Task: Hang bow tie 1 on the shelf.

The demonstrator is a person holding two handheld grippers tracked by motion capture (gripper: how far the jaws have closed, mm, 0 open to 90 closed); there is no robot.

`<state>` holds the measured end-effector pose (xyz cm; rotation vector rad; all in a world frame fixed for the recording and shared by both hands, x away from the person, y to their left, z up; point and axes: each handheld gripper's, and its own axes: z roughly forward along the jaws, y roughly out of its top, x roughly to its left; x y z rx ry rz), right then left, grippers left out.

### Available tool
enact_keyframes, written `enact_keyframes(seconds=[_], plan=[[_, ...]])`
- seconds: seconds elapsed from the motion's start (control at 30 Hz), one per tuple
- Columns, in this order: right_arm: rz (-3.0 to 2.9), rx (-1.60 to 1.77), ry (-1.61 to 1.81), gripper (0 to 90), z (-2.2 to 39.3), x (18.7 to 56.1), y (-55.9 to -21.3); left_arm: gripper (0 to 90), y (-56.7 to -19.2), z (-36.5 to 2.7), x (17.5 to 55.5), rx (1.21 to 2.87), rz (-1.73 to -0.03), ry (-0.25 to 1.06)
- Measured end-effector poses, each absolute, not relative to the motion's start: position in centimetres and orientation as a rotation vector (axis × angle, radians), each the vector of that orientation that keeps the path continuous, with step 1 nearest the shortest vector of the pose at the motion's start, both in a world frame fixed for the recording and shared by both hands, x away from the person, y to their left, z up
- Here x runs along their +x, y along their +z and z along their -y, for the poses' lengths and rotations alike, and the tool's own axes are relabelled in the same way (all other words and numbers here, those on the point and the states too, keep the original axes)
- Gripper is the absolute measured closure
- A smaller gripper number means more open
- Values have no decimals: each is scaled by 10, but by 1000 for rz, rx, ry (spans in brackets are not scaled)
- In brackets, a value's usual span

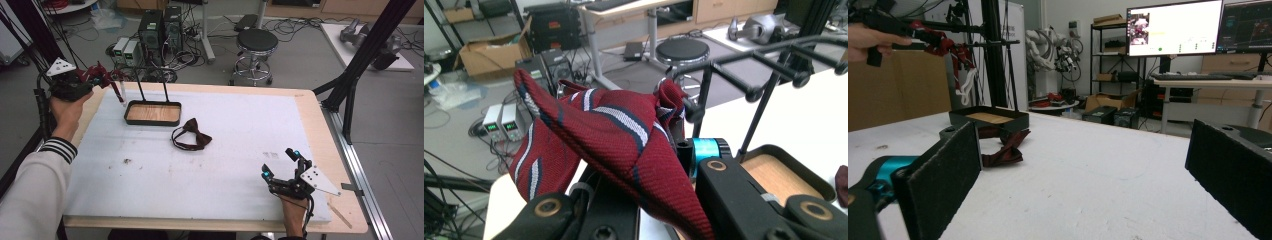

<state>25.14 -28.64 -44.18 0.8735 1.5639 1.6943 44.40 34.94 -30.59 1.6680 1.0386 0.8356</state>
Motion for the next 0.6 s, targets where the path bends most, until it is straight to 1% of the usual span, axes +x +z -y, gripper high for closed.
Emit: enact_keyframes(seconds=[0.6], plan=[[-1583, 866, 1682, 7, 282, 254, -449, 864, -341, -340, 446, 1704, -1086, 761]])
